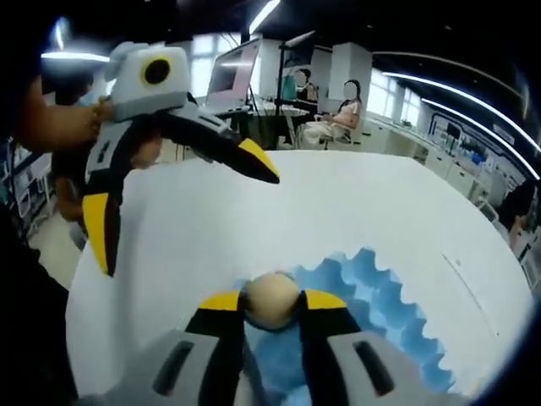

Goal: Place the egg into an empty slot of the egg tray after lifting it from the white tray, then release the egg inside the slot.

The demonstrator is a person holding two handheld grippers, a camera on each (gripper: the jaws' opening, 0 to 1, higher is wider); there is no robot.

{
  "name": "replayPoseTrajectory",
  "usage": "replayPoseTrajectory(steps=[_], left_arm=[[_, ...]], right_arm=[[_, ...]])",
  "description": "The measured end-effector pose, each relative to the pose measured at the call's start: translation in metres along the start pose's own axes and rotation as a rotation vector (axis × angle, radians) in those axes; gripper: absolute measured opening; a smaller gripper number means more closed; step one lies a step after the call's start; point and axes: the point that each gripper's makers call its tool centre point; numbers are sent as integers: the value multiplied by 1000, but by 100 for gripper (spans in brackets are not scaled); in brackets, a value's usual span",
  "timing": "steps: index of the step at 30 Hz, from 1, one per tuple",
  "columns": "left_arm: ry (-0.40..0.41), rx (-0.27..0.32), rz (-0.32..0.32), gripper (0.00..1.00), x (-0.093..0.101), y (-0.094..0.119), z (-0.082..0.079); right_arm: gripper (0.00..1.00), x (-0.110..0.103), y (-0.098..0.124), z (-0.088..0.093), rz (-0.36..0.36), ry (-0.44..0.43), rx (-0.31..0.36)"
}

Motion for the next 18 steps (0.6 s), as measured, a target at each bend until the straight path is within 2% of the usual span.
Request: replayPoseTrajectory(steps=[6,11,18], left_arm=[[0,1,-2,90,-1,0,-1],[-4,-2,-9,90,-2,0,0],[-4,0,-14,89,-3,2,-1]], right_arm=[[26,-2,1,0,-12,8,19],[27,-4,1,3,0,82,49],[27,-2,8,5,11,20,89]])
Point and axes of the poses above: the point that each gripper's makers call its tool centre point, and the gripper's own axes: y roughly backward along the fingers, x roughly to its right, z roughly out of its underside, and after that the axes turned 5 degrees about -y, right-handed
